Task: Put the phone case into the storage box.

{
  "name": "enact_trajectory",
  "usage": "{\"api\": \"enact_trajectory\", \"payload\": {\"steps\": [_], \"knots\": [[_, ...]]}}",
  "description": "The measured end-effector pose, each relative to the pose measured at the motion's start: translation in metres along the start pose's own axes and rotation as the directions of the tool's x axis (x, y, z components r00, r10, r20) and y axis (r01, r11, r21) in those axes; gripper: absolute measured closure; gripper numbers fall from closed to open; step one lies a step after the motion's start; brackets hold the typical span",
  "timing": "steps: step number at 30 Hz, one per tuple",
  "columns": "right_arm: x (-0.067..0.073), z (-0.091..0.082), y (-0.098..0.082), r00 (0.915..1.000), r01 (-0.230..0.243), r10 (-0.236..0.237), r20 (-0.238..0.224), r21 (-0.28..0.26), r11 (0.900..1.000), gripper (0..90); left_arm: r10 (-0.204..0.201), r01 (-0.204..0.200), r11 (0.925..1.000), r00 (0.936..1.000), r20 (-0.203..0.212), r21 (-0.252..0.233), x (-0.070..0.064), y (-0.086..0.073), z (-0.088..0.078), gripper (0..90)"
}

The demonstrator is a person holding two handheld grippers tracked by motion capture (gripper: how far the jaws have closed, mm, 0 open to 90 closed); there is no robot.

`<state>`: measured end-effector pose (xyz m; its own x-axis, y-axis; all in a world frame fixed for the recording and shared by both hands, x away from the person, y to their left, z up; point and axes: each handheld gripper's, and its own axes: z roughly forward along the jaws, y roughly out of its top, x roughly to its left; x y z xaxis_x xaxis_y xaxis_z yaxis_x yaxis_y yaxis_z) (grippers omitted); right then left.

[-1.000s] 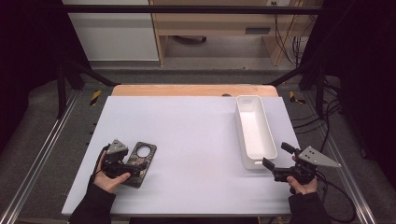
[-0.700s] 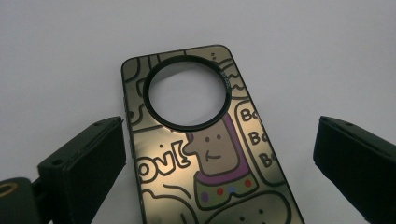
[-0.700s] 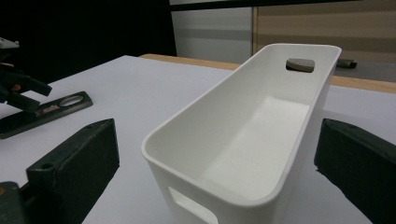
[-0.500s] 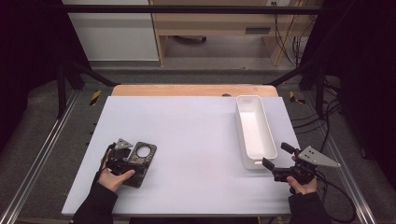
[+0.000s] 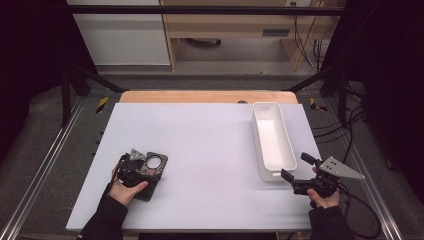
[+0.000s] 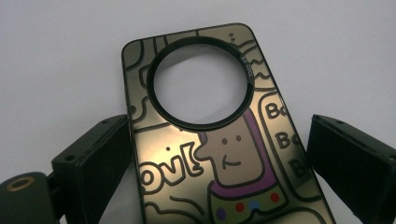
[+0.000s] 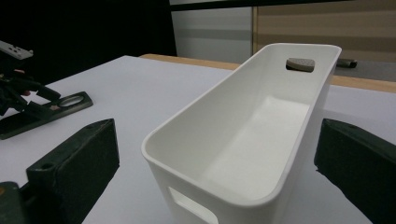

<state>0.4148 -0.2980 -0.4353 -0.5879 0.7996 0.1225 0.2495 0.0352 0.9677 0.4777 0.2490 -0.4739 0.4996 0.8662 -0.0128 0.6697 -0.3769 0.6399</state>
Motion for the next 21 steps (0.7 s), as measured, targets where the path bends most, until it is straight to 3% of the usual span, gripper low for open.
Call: {"api": "enact_trajectory", "payload": {"steps": [21], "knots": [[-0.0001, -0.0003, 0.0002, 1.0, -0.007, 0.007, 0.0, 0.004, 1.0, 0.2, -0.031, 0.036, 0.9968, 0.9973, -0.067, 0.071, -0.0084, 0.003, 0.004, 5.8]]}}
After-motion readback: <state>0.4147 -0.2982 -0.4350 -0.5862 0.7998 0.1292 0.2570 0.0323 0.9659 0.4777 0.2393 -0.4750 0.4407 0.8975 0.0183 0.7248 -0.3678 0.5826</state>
